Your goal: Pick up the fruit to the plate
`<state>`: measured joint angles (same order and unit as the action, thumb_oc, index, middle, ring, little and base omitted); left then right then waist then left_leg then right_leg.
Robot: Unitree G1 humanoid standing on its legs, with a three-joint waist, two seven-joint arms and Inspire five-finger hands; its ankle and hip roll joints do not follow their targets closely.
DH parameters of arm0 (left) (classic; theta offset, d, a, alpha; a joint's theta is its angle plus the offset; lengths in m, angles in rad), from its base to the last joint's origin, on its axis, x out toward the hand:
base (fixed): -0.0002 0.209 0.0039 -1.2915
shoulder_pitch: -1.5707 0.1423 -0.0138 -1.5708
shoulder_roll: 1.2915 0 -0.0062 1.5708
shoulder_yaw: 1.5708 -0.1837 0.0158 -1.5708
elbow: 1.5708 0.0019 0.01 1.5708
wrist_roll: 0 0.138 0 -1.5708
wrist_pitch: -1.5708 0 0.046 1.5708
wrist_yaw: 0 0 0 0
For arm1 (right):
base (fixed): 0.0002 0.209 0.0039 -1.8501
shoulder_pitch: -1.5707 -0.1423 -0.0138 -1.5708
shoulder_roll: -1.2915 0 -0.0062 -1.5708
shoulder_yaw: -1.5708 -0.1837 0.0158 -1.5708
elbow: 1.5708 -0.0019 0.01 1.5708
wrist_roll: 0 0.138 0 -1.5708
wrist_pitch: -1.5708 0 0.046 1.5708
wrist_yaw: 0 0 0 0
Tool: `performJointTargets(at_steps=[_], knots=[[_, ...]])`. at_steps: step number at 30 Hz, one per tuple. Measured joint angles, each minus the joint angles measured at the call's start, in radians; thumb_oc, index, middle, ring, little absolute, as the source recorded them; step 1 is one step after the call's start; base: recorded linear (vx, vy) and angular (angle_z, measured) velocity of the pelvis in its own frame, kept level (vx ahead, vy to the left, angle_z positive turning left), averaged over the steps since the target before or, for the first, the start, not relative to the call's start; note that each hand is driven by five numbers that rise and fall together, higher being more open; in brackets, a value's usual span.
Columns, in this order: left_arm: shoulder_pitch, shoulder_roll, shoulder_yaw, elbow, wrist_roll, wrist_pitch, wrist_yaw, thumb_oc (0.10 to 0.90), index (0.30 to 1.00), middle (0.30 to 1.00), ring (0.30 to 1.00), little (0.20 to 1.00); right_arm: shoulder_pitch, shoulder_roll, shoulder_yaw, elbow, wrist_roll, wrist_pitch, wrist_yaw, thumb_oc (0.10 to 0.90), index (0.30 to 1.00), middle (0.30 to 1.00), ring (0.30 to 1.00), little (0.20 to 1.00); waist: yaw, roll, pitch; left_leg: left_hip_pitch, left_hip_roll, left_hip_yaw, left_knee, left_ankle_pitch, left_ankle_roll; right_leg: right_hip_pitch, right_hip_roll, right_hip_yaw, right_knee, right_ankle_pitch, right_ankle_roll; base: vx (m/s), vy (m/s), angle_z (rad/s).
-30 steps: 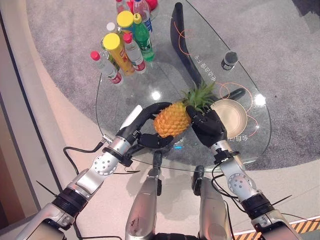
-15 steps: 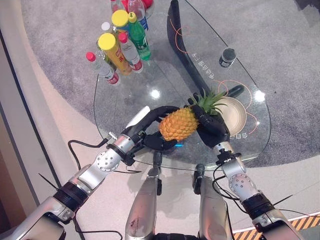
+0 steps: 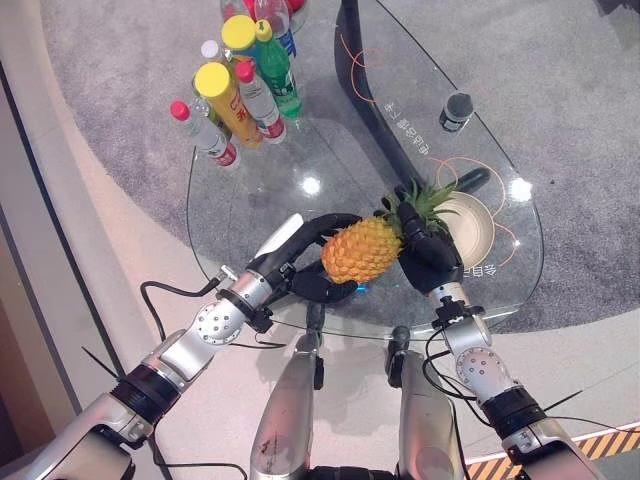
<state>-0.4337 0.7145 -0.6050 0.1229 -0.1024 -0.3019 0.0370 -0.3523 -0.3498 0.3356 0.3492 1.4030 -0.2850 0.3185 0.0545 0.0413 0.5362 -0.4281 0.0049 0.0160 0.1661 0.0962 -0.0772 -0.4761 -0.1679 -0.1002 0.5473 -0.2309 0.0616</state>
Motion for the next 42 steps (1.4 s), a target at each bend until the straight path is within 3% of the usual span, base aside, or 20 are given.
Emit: performJointTargets(at_steps=[17, 19, 20, 28, 42], knots=[[0.01, -0.009, -0.002, -0.005, 0.004, -0.007, 0.016, 0.1, 0.3, 0.3, 0.3, 0.2, 0.002, 0.014, 0.0, -0.005, -0.025, -0.036, 0.0, 0.1, 0.3, 0.3, 0.3, 0.2, -0.001, 0.002, 0.001, -0.011, 0.0, 0.002, 0.001, 0.0, 0.0, -0.017, 0.0, 0.004, 0.008, 0.0, 0.0, 0.0, 0.0, 0.0], [0.014, -0.012, -0.001, -0.005, 0.004, -0.009, 0.02, 0.487, 0.632, 0.632, 0.632, 0.587, 0.002, 0.014, 0.0, -0.006, -0.028, -0.037, 0.0, 0.1, 0.3, 0.3, 0.3, 0.2, -0.001, 0.002, 0.001, -0.011, 0.0, 0.002, 0.001, 0.0, 0.0, -0.017, 0.0, 0.004, 0.008, 0.0, 0.0, 0.0, 0.0, 0.0], [0.017, -0.017, 0.001, -0.005, 0.004, -0.009, 0.021, 0.8, 0.9, 0.9, 0.9, 0.9, 0.002, 0.014, 0.0, -0.006, -0.028, -0.038, -0.001, 0.1, 0.3, 0.3, 0.3, 0.2, -0.001, 0.002, 0.001, -0.011, 0.0, 0.003, 0.001, 0.0, 0.0, -0.017, 0.0, 0.004, 0.008, 0.0, 0.0, 0.0, 0.0, 0.0], [0.076, -0.079, 0.03, -0.007, -0.002, -0.013, 0.021, 0.8, 0.9, 0.9, 0.9, 0.9, 0.002, 0.022, -0.01, -0.007, -0.053, -0.054, -0.008, 0.1, 0.3, 0.3, 0.3, 0.2, -0.001, 0.003, 0.001, -0.011, 0.0, 0.003, 0.0, 0.0, 0.0, -0.018, 0.0, 0.004, 0.008, 0.0, 0.0, 0.0, 0.0, 0.0], [0.083, -0.081, 0.038, -0.017, -0.002, -0.017, 0.039, 0.8, 0.9, 0.9, 0.9, 0.9, 0.004, 0.03, -0.029, -0.058, -0.16, -0.06, -0.057, 0.1, 0.3, 0.3, 0.3, 0.2, -0.002, 0.004, 0.002, -0.01, 0.001, 0.005, -0.002, 0.0, 0.0, -0.018, 0.001, 0.005, 0.008, 0.0, 0.0, 0.0, 0.0, 0.0]])
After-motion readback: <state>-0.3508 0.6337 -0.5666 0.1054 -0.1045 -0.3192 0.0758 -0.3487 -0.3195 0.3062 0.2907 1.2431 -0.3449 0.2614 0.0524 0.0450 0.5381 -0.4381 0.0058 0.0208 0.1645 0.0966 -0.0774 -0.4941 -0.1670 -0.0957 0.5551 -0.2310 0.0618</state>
